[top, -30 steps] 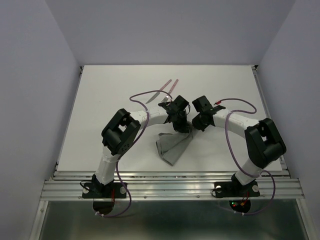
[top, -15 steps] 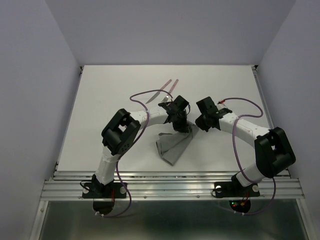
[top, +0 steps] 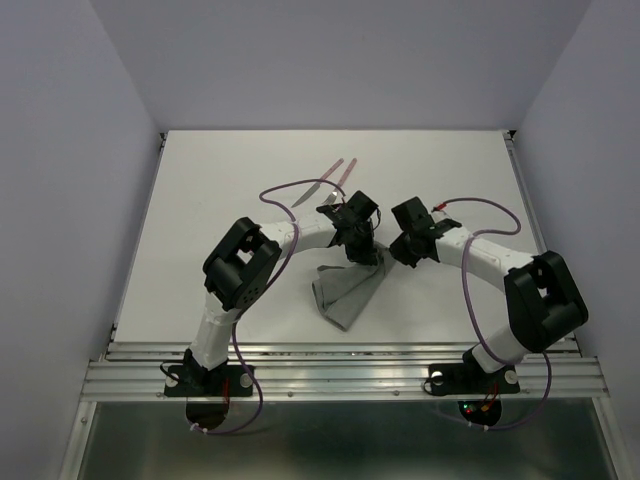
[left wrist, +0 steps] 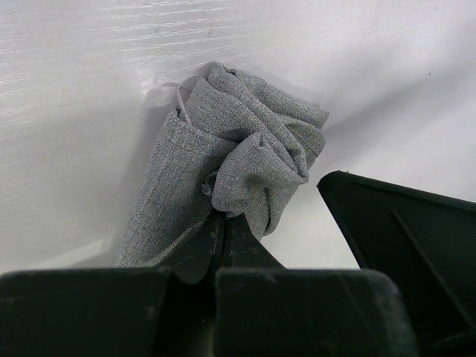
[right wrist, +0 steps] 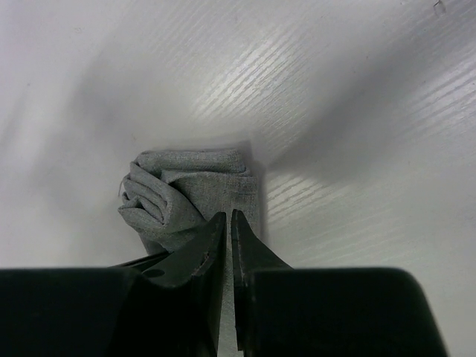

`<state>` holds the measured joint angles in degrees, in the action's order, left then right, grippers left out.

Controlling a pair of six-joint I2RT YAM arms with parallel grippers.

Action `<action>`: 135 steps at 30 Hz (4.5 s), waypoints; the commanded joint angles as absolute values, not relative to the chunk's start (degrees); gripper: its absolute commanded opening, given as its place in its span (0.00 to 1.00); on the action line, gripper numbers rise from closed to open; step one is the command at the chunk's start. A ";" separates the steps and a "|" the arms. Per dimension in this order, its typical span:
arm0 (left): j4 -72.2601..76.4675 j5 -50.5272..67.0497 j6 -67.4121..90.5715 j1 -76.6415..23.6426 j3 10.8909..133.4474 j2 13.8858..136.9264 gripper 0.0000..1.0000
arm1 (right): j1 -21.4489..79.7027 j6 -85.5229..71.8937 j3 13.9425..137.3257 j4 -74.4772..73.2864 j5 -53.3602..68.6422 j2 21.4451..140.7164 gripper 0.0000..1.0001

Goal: Fold the napkin into a case and place the utensils inside
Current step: Pick up the smaller rectangle-folded napkin from the center of the board.

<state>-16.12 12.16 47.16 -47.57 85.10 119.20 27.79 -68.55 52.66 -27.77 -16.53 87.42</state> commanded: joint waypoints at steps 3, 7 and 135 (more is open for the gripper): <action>-16.79 10.46 46.05 -47.90 85.43 118.83 0.00 | 27.77 -66.97 53.79 -24.61 -14.77 89.82 0.13; -16.87 10.55 45.97 -47.81 85.78 118.92 0.00 | 27.77 -66.45 53.70 -23.03 -13.10 90.79 0.12; -5.54 16.35 24.61 -47.11 76.73 111.18 0.36 | 23.91 -56.87 55.55 -14.51 4.74 92.90 0.78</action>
